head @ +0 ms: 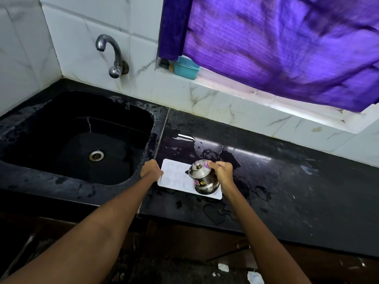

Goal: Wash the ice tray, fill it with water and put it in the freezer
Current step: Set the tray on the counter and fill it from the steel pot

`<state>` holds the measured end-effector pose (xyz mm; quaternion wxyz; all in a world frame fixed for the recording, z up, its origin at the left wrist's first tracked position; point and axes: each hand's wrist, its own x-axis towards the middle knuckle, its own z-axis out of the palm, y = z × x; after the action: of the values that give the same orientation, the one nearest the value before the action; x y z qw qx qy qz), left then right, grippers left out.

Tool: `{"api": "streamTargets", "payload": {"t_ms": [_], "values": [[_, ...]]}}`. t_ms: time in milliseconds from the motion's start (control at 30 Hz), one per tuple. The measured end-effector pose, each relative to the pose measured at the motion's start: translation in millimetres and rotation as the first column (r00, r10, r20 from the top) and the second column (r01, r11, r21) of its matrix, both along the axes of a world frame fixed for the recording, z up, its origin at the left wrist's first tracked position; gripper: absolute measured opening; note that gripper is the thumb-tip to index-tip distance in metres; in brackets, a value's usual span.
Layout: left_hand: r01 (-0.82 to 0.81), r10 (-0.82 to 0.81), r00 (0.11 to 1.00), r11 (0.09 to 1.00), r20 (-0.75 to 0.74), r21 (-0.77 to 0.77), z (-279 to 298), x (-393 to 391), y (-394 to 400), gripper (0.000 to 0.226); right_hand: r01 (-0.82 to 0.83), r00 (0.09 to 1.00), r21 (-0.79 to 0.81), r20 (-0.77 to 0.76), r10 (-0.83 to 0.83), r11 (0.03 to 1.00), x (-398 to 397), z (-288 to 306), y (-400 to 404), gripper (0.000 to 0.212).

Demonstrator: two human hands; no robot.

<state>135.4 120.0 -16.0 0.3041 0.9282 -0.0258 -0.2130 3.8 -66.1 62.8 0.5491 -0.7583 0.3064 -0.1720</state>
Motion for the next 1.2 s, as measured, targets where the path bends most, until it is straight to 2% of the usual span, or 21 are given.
{"api": "streamTargets", "payload": {"t_ms": [100, 167, 267, 467, 633, 933, 1200], "values": [[0.005, -0.005, 1.0, 1.0, 0.006, 0.012, 2, 0, 0, 0.035, 0.011, 0.999, 0.058, 0.038, -0.013, 0.998, -2, 6, -7, 0.041], [0.008, -0.008, 1.0, 1.0, 0.002, 0.014, 3, 0, -1, 0.035, -0.008, 0.999, 0.038, 0.046, 0.006, 0.999, -3, 10, -12, 0.041], [0.007, -0.007, 1.0, 1.0, 0.001, 0.017, 3, 0, -1, 0.034, -0.043, 0.999, -0.04, 0.023, 0.044, 0.998, -7, 11, -15, 0.042], [0.001, -0.001, 1.0, 1.0, -0.001, 0.031, 6, -2, -2, 0.036, -0.087, 0.995, -0.253, -0.064, 0.073, 0.963, -10, 2, -13, 0.06], [0.005, -0.005, 1.0, 0.999, -0.001, 0.032, 7, -2, -2, 0.036, -0.132, 0.988, -0.351, -0.122, 0.095, 0.927, -13, 5, -11, 0.06], [0.019, -0.019, 1.0, 0.998, 0.002, 0.053, 9, -3, -2, 0.038, -0.128, 0.991, -0.368, -0.084, 0.104, 0.921, -9, 17, -12, 0.058], [0.012, -0.012, 1.0, 0.999, -0.001, 0.053, 10, -4, -2, 0.038, -0.137, 0.988, -0.347, -0.114, 0.103, 0.928, -13, 9, -11, 0.06]]}}
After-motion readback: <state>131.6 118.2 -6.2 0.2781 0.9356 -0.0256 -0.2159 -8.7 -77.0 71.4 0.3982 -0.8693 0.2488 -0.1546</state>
